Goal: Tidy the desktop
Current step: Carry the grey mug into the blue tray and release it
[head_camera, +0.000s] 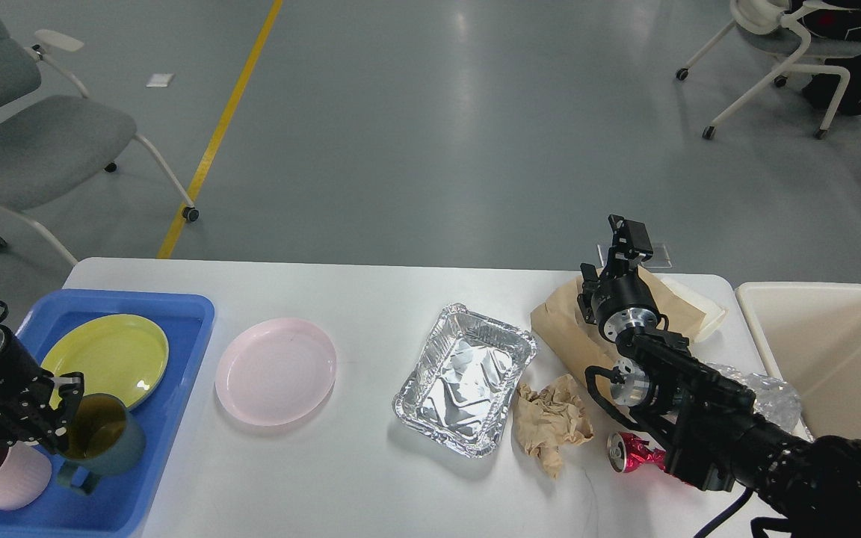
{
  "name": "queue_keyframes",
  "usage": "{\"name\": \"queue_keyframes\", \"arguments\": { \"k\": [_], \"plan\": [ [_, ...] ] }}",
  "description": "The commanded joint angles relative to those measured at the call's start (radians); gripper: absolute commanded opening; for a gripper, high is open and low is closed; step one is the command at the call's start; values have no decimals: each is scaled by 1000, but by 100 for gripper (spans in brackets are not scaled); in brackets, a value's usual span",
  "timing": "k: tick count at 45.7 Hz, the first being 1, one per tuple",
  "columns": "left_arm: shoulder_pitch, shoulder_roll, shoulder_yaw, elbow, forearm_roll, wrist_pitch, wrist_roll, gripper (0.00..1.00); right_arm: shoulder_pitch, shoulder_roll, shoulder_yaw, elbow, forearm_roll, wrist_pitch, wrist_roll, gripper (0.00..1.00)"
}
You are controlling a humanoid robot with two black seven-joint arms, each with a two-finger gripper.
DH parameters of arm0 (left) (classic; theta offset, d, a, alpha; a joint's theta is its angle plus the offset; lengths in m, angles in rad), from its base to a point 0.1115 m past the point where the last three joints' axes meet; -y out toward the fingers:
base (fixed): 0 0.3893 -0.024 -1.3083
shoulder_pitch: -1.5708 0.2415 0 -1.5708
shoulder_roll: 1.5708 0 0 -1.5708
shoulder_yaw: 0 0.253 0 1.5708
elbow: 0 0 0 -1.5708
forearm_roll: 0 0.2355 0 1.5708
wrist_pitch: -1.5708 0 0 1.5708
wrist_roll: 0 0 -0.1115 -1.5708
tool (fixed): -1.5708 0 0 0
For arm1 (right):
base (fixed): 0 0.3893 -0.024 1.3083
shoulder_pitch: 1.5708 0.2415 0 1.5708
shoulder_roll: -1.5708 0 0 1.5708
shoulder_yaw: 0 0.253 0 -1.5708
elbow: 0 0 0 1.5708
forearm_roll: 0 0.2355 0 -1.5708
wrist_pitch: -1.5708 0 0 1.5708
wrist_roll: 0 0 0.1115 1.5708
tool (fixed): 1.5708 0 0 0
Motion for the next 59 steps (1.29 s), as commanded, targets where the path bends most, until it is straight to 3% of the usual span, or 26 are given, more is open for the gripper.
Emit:
{"name": "queue_keyframes", "arguments": {
  "k": [1,19,38,45,49,51,54,55,59],
  "plan": [
    [37,-2,-7,24,-1,0,-39,0,0,0,0,0,0,0,0,100],
    [49,-12,-8,36,2,0,-52,1,0,0,0,0,0,0,0,100],
    [53,-15,-1,36,18,0,-49,29,0,0,0,0,0,0,0,100],
    [51,-15,7,36,19,0,-48,43,0,1,0,0,0,0,0,100],
    [48,-14,10,36,19,0,-48,55,0,0,0,0,0,0,0,100],
    [45,-14,11,36,21,0,-49,67,0,0,0,0,0,0,0,100],
    [34,-14,13,36,22,0,-51,93,0,0,0,0,0,0,0,100],
    [28,-14,13,36,22,0,-52,96,0,0,0,0,0,0,0,100],
    [-33,-20,39,36,21,0,-57,96,0,0,0,0,0,0,0,100]
  ]
}}
